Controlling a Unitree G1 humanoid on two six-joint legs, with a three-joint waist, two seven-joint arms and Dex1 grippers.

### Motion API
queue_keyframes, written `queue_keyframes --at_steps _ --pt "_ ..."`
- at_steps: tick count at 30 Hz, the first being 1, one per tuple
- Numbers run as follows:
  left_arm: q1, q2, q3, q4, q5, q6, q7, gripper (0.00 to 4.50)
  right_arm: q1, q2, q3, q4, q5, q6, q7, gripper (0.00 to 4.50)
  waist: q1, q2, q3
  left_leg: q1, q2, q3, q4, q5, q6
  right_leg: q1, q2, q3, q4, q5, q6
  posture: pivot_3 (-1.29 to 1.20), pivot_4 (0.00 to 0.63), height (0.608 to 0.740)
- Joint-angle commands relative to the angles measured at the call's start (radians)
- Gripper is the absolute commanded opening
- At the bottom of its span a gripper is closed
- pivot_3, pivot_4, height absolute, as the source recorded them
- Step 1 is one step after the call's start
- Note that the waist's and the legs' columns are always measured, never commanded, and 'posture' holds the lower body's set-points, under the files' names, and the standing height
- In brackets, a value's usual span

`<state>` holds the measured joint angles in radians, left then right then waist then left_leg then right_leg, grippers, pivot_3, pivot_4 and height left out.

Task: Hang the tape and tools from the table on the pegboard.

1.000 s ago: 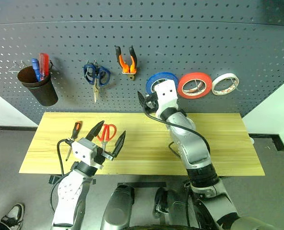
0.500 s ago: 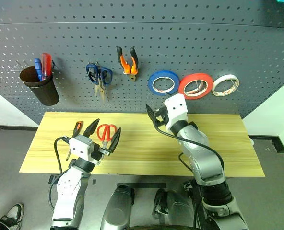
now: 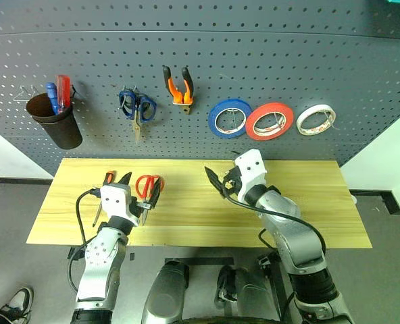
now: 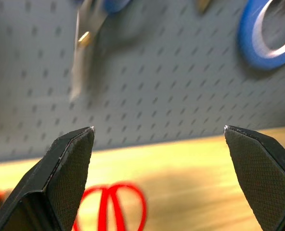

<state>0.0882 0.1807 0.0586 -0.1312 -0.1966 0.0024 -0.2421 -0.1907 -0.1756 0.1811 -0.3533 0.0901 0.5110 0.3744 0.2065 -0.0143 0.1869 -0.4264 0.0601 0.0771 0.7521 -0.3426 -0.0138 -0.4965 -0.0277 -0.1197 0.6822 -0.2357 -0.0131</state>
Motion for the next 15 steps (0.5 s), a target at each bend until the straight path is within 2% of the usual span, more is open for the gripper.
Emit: queue_keyframes --at_steps 1,4,10,15 --pt "-0.057 0.019 0.017 -0.002 0.024 0.237 0.078 4.50 0.006 -0.036 0.009 -0.122 0.082 0.049 0.082 4.49 0.000 -0.001 -0.001 0.000 0.000 0.000 0.000 0.000 0.000 0.000 0.000 0.000 0.000 0.000 0.000 0.33 0.093 0.676" --pt "-0.114 0.011 0.010 -0.013 0.021 0.454 0.132 4.50 -0.006 -0.053 -0.006 -0.159 0.113 0.090 0.088 4.49 0.000 -0.005 -0.006 0.001 0.000 -0.001 0.000 0.000 0.000 0.001 0.000 0.000 0.000 0.000 0.000 0.34 0.087 0.676" --pt "-0.194 0.007 -0.010 -0.053 0.015 0.744 0.165 4.50 -0.013 -0.080 -0.034 -0.238 0.209 0.172 0.126 4.49 0.000 -0.010 -0.018 0.001 0.000 -0.001 0.001 0.000 0.000 0.001 0.000 0.000 0.001 0.001 -0.001 0.32 0.085 0.676" --pt "-0.247 -0.007 0.052 -0.059 0.021 0.936 0.244 4.50 0.006 -0.119 -0.044 -0.244 0.237 0.184 0.138 4.49 0.001 -0.011 -0.024 0.003 -0.001 -0.001 0.001 0.000 0.000 0.003 0.000 0.000 0.002 0.001 -0.001 0.33 0.081 0.676"
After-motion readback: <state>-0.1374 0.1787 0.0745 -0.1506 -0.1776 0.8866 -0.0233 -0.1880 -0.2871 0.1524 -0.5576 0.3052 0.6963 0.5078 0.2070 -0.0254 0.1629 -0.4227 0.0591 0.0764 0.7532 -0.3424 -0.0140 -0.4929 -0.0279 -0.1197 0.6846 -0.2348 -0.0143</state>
